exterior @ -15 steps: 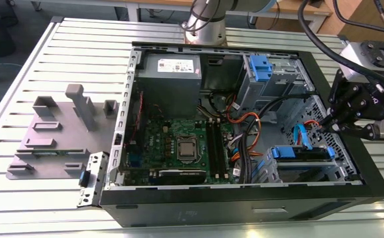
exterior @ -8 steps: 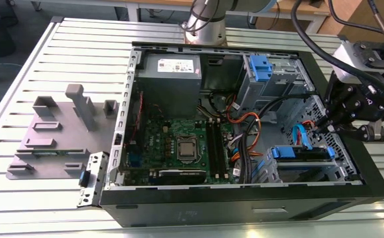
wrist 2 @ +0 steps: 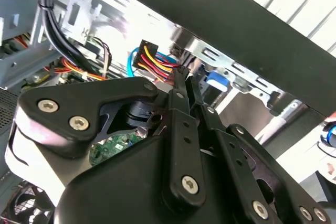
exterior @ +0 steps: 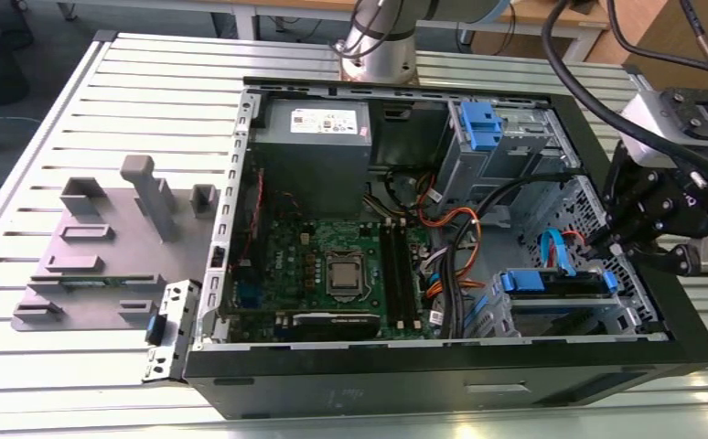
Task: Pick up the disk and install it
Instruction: 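Insert the second disk wire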
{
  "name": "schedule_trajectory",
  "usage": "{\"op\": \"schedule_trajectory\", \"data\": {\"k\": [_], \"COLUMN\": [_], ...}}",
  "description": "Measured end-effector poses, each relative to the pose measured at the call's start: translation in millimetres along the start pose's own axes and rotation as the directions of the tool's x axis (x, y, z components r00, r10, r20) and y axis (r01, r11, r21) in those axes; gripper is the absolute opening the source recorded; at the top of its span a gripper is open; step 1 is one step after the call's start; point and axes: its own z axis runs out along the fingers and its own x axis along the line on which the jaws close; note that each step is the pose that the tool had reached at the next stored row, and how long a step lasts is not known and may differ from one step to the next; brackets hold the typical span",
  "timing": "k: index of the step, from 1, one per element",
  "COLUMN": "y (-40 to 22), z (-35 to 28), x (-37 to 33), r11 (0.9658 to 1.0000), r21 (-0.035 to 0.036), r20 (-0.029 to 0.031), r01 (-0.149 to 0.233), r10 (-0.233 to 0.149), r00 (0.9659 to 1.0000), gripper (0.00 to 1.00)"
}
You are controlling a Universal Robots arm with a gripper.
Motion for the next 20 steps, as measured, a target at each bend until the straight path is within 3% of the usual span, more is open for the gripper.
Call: {"op": "schedule_trajectory", "data": {"k": [5, 14, 20], "y": [0.6, 2.2, 3.6], "z": [-0.5, -1.1, -0.9], "x": [4.9, 12.0, 15.1], "r11": [1.0000, 1.0000, 1.0000], "r21": [0.0000, 0.0003, 0.0004], "r20": [-0.0050, -0.0237, -0.0325], "r01": [0.000, -0.001, -0.001], "r10": [0.000, 0.001, 0.001], "r00": [1.0000, 0.9997, 0.9995], "gripper": [0.16, 0.16, 0.16]}}
